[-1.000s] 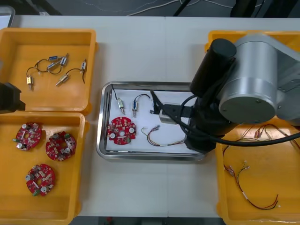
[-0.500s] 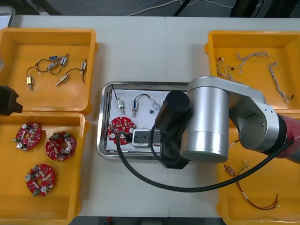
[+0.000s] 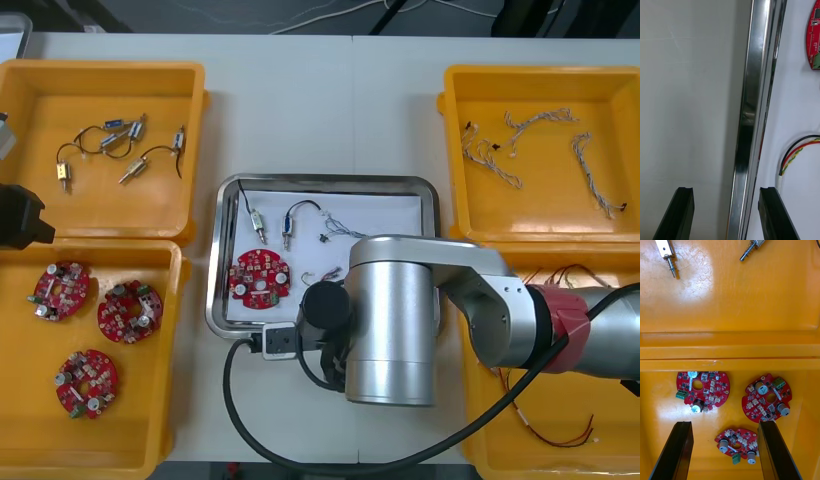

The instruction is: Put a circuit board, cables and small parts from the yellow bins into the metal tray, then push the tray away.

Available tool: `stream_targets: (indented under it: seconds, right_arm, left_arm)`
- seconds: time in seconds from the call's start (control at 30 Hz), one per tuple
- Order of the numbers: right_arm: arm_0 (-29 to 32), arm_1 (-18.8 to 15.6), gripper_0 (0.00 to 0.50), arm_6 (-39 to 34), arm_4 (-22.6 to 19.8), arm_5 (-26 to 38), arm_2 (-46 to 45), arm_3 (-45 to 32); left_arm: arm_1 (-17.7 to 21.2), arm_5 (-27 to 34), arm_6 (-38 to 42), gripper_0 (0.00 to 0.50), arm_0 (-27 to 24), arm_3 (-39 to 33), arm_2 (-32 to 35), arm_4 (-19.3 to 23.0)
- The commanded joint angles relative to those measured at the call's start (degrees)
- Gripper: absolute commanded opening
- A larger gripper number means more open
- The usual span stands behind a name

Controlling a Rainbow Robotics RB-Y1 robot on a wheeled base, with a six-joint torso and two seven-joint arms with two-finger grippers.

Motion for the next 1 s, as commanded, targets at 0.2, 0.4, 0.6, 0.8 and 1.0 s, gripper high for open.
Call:
stream_targets:
  seconds: [0.2,0.4,0.6,0.8,1.0]
  right_arm:
    - [-0.1,4.6,0.5,-0.5,4.5,-1.9,2.1,3.6]
    - [0.7,5.2,0.5,-1.0,5.9,-1.8,2.1,4.3]
    - [2.2,5.2,0.5,-1.0,7.4,-1.8,2.1,4.4]
    - [3.6,5.3,0.5,-1.0,8.5,-1.9,2.1,4.3]
    - [4.3,5.3,0.5,-1.0,8.9,-1.8,2.1,4.3]
  left_arm:
    - [2.6,0.4,-3.3,0.5,0.8,-1.5,2.0,-0.7]
    - [2.6,0.4,-3.7,0.5,0.8,-1.5,2.0,-0.8]
    - [2.6,0.4,-4.0,0.5,0.8,-1.5,2.0,-0.8]
    - [2.6,0.4,-4.1,0.5,0.8,-1.5,2.0,-0.8]
    - [2.6,0.4,-4.1,0.5,0.8,-1.5,2.0,-0.8]
